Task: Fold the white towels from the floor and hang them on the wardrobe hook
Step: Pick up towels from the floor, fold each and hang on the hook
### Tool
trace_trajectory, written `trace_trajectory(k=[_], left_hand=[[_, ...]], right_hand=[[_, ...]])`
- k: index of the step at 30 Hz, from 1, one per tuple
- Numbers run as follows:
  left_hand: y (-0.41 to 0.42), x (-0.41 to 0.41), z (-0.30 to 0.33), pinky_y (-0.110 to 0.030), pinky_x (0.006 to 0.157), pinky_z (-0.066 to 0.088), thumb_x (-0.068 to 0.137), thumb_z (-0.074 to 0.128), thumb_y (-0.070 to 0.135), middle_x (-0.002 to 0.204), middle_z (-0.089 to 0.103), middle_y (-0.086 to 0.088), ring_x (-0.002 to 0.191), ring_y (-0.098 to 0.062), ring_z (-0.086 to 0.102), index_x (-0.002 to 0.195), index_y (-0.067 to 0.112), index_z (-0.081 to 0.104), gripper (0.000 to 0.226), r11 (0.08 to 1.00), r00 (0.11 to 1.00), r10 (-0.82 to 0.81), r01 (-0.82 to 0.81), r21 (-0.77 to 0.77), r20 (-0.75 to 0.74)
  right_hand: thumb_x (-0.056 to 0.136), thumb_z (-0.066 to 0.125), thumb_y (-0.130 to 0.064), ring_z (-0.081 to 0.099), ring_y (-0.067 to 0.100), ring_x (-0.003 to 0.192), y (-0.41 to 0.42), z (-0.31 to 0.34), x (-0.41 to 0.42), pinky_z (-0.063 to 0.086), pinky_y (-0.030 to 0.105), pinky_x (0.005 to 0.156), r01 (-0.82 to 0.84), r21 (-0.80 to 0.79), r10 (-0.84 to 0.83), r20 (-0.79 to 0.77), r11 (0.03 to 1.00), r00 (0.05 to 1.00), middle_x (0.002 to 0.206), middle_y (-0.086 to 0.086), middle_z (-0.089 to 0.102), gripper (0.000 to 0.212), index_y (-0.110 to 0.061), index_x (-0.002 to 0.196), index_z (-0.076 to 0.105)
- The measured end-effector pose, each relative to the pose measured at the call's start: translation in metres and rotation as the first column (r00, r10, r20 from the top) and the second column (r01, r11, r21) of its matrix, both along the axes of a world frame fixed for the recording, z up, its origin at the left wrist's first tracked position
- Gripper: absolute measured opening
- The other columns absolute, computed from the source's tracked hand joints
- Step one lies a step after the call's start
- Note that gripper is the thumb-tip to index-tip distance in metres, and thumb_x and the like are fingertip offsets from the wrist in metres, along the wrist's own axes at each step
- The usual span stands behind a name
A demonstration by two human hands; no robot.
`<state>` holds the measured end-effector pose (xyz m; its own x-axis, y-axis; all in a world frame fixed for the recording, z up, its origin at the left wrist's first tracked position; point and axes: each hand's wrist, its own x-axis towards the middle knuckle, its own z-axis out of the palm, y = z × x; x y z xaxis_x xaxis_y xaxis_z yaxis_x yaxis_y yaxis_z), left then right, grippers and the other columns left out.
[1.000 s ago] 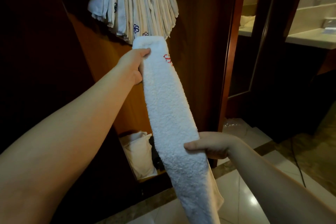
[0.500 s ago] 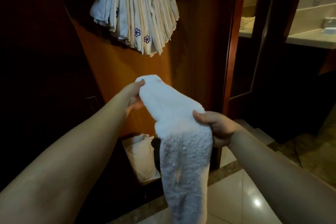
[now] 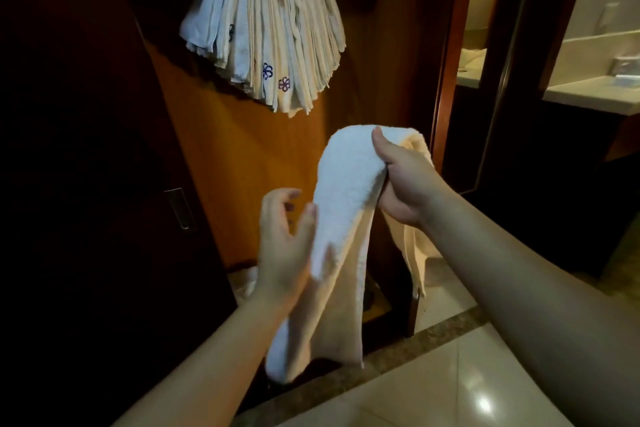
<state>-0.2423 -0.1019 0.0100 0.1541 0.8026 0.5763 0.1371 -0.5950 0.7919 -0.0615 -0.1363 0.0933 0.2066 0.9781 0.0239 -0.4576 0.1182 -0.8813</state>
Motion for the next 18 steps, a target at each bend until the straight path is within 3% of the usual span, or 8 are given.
trace_trajectory(k=[2,4,7,10,14,18], left_hand=[[-0.017,0.006,-0.007,-0.015,0.096,0.042,0.089,0.055,0.059,0.128,0.041,0.027,0.122,0.001,0.044,0.128,0.048,0.038,0.043,0.996,0.984,-0.048,0.06,0.068,-0.169],[-0.022,0.015,-0.009,-0.027,0.102,0.047,0.091,0.059,0.05,0.141,0.039,0.021,0.131,0.0,0.04,0.141,0.041,0.033,0.058,0.998,0.963,-0.032,0.046,0.046,-0.267],[-0.018,0.026,-0.006,-0.03,0.109,0.043,0.092,0.062,0.039,0.154,0.035,0.011,0.14,-0.005,0.035,0.151,0.03,0.024,0.071,1.0,0.934,0.012,-0.004,0.024,-0.358],[-0.013,0.039,-0.006,-0.034,0.104,0.05,0.093,0.061,0.038,0.154,0.038,0.007,0.138,-0.009,0.042,0.152,0.029,0.022,0.071,1.0,0.93,0.03,-0.028,0.012,-0.365],[0.003,0.045,-0.016,-0.032,0.086,0.058,0.089,0.063,0.03,0.131,0.057,0.009,0.114,-0.01,0.059,0.142,0.029,0.039,0.058,0.987,0.921,0.146,-0.162,-0.015,-0.361],[0.028,0.024,-0.045,-0.033,0.06,0.055,0.088,0.059,0.018,0.083,0.061,0.013,0.074,-0.01,0.062,0.098,0.037,0.053,0.023,0.963,0.827,0.152,-0.246,-0.107,-0.541]], right_hand=[[0.101,0.054,-0.043,0.06,0.022,0.126,0.002,0.008,-0.009,0.039,0.047,0.115,0.064,-0.008,-0.063,0.071,0.998,0.995,0.132,0.004,0.066,0.042,-0.013,0.13,0.055],[0.102,0.053,-0.042,0.054,0.024,0.132,0.005,0.015,-0.016,0.035,0.048,0.118,0.112,0.002,-0.112,0.111,0.994,0.988,0.14,0.005,0.061,0.052,-0.008,0.141,0.048],[0.102,0.05,-0.047,0.048,0.025,0.138,0.012,0.023,-0.02,0.034,0.047,0.119,0.173,0.007,-0.172,0.193,0.985,0.966,0.148,0.006,0.053,0.061,-0.006,0.146,0.043],[0.101,0.05,-0.051,0.047,0.027,0.138,0.017,0.029,-0.02,0.035,0.048,0.118,0.216,0.026,-0.216,0.254,0.976,0.943,0.149,0.006,0.051,0.067,-0.005,0.149,0.039],[0.099,0.053,-0.052,0.049,0.027,0.135,0.017,0.036,-0.019,0.037,0.049,0.117,0.256,0.046,-0.26,0.231,0.966,0.938,0.145,0.007,0.052,0.069,-0.006,0.148,0.039],[0.097,0.057,-0.053,0.06,0.021,0.118,0.016,0.05,0.001,0.05,0.042,0.104,0.37,0.09,-0.381,0.2,0.924,0.903,0.124,0.004,0.061,0.044,-0.015,0.116,0.05]])
